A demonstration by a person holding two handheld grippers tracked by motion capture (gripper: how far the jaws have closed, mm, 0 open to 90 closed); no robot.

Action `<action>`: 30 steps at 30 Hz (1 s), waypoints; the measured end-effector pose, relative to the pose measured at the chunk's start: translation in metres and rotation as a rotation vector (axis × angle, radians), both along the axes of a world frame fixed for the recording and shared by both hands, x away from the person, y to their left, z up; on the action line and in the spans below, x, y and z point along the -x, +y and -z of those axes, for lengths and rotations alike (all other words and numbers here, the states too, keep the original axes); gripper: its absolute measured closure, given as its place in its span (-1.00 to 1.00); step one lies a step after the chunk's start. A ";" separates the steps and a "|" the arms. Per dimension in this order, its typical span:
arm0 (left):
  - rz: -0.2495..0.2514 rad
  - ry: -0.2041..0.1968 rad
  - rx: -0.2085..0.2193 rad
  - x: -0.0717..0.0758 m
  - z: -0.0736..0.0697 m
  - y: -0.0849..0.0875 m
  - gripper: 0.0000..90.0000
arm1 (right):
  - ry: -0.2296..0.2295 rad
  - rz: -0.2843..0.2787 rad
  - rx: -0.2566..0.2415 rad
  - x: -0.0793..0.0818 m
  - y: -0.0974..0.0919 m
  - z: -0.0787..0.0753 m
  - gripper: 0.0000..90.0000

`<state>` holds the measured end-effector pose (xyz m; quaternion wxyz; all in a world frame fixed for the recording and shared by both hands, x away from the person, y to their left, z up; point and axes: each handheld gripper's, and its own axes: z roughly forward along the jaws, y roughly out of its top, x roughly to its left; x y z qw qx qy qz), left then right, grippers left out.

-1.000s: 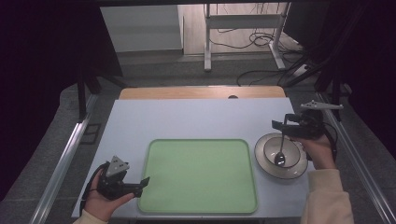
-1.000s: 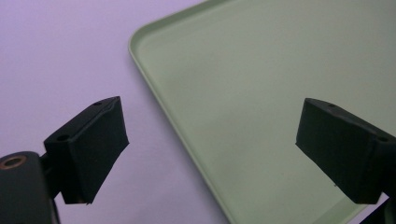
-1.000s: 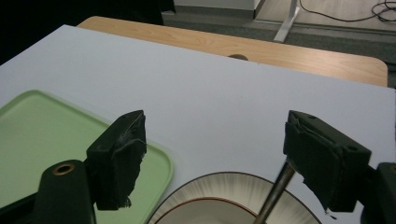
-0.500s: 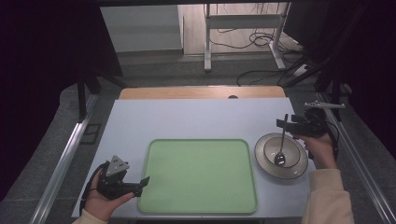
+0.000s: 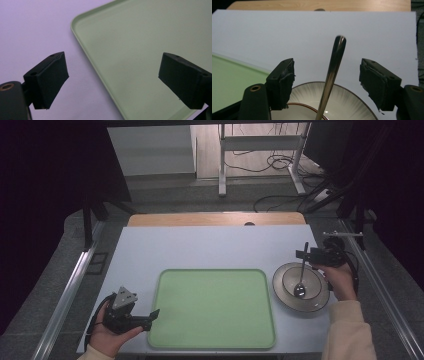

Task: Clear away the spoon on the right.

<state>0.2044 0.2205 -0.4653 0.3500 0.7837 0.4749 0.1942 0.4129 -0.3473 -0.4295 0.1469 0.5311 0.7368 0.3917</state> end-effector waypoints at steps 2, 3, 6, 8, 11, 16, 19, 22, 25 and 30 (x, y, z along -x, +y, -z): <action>-0.002 -0.005 0.000 0.000 0.000 0.000 -0.80 | 0.001 0.004 -0.004 0.000 0.001 0.003 -0.28; -0.004 -0.008 0.001 0.000 -0.001 0.000 -0.80 | 0.009 0.005 -0.010 -0.001 0.001 0.004 -0.25; -0.006 -0.010 0.003 0.001 -0.001 0.001 -0.80 | 0.023 0.006 -0.001 -0.001 0.001 0.007 -0.11; -0.007 -0.011 0.003 0.001 -0.001 0.001 -0.80 | 0.026 0.006 -0.006 -0.001 0.000 0.007 -0.07; -0.003 -0.009 0.000 0.000 -0.001 0.001 -0.80 | 0.035 0.013 -0.034 -0.001 -0.003 0.008 0.08; -0.004 -0.009 0.001 0.000 -0.001 0.001 -0.80 | 0.050 0.006 -0.051 -0.001 -0.004 0.010 0.33; -0.005 -0.012 0.003 0.000 -0.002 0.001 -0.80 | 0.065 -0.019 -0.070 -0.001 -0.005 0.011 0.54; -0.005 -0.011 0.002 0.000 -0.001 0.001 -0.80 | 0.075 -0.037 -0.081 -0.002 -0.005 0.011 0.63; -0.005 -0.011 0.002 0.001 -0.001 0.001 -0.80 | 0.080 -0.054 -0.086 -0.002 -0.004 0.011 0.78; -0.003 -0.009 0.000 0.000 -0.001 0.002 -0.80 | 0.078 -0.066 -0.097 -0.001 -0.004 0.010 0.89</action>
